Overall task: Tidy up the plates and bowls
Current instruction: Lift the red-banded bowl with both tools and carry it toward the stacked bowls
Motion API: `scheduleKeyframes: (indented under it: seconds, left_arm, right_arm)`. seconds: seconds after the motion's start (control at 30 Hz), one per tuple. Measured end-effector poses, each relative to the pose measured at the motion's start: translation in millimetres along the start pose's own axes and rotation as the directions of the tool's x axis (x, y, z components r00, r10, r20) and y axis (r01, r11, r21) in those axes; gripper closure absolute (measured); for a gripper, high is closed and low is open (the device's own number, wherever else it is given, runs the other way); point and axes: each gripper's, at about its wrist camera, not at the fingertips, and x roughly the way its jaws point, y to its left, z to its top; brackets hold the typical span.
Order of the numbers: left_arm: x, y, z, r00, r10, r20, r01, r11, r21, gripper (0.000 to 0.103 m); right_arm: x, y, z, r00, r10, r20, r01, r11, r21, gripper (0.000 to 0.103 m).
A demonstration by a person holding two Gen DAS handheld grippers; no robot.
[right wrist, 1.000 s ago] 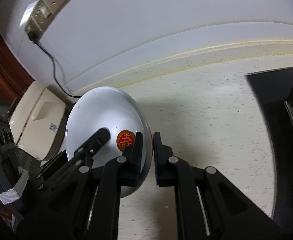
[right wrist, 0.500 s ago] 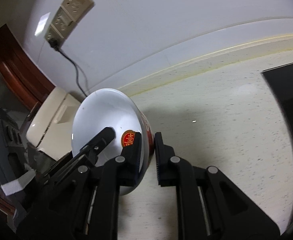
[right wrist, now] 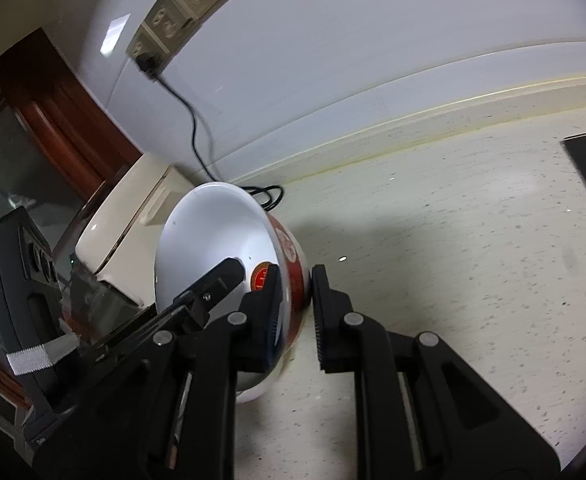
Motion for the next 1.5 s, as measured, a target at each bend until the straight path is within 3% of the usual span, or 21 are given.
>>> scheduleKeyframes:
  seconds: [0.13, 0.33, 0.63, 0.9, 1.03, 1.17, 1.5]
  left_arm:
    - [-12.5, 12.7, -5.6, 0.999, 0.043, 0.029, -0.043, 0.999, -0.016, 0.081]
    - [-12.3, 29.4, -7.9, 0.998, 0.057, 0.01, -0.056, 0.998, -0.041, 0.08]
    - [-5.1, 42.1, -12.2, 0.995, 0.094, -0.03, -0.095, 0.994, -0.047, 0.078]
    - [-0.7, 55.5, -17.0, 0.993, 0.067, -0.1, -0.076, 0.993, -0.086, 0.075]
    - [-1.4, 57.9, -17.6, 0.993, 0.06, -0.103, -0.07, 0.992, -0.103, 0.075]
    - [4.5, 58.2, -18.3, 0.988, 0.096, -0.121, -0.108, 0.99, -0.094, 0.075]
    - [5.1, 58.7, -18.0, 0.985, 0.132, -0.109, -0.142, 0.986, -0.085, 0.075]
  right_arm:
    - [7.7, 15.0, -8.5, 0.999, 0.028, -0.02, -0.029, 0.999, -0.03, 0.084]
    - [20.0, 20.5, -17.2, 0.997, 0.068, -0.048, -0.069, 0.997, -0.026, 0.083]
    - [40.1, 26.5, -31.1, 0.994, 0.065, -0.092, -0.07, 0.996, -0.049, 0.083]
    - [49.0, 33.9, -38.7, 0.985, 0.044, -0.165, -0.057, 0.996, -0.073, 0.08]
    - [50.4, 39.4, -40.2, 0.987, 0.017, -0.162, -0.037, 0.993, -0.115, 0.08]
    - [55.2, 42.5, -42.5, 0.989, -0.023, -0.146, 0.0, 0.988, -0.156, 0.08]
    - [58.1, 38.8, -41.2, 0.993, -0.006, -0.118, -0.012, 0.989, -0.146, 0.079]
